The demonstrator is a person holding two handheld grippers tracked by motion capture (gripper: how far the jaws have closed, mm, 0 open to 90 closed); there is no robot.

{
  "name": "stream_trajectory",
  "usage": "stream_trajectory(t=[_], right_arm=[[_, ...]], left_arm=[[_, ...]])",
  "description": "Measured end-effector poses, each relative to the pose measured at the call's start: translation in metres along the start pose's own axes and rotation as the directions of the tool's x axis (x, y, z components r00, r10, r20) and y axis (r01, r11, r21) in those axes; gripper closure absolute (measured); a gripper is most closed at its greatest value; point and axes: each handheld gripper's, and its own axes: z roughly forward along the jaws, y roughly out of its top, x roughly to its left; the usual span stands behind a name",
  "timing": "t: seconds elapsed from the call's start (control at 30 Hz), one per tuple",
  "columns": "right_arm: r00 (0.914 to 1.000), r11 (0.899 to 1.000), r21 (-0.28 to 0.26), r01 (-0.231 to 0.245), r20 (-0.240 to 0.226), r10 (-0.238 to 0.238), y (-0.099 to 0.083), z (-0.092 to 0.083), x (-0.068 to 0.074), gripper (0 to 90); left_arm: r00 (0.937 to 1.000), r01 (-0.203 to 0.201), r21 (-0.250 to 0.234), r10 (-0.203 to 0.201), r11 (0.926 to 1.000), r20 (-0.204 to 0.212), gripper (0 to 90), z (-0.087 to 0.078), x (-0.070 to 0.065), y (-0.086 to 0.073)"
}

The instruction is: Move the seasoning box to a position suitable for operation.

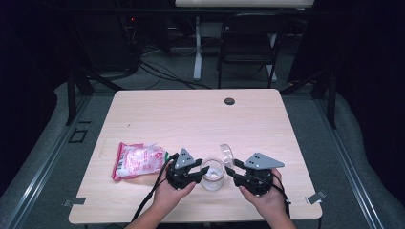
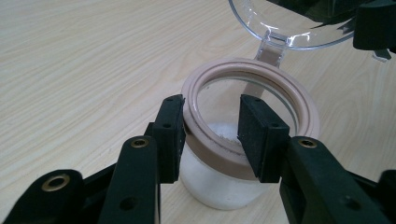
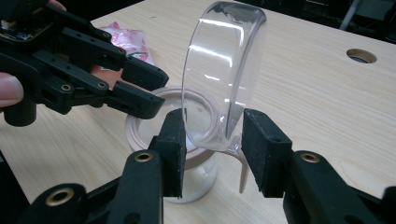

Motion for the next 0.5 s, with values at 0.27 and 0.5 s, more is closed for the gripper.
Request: stream_trajectory(t=[0.27, 0.5], right_arm=[[0.9994, 0.999, 0.020, -0.031, 0.019, 0.030, -0.004, 0.001, -0.009, 62.6], [0.9991, 0.998, 0.043, -0.042, 0.014, 0.041, -0.009, 0.007, -0.010, 64.4]], left_arm=[[1.0000, -0.001, -0.003, 0.001, 1.0000, 0.002, 61.5, 0.000, 0.000, 0.000], [1.0000, -0.002, -0.003, 0.002, 1.0000, 0.002, 61.5, 0.000, 0.000, 0.000]])
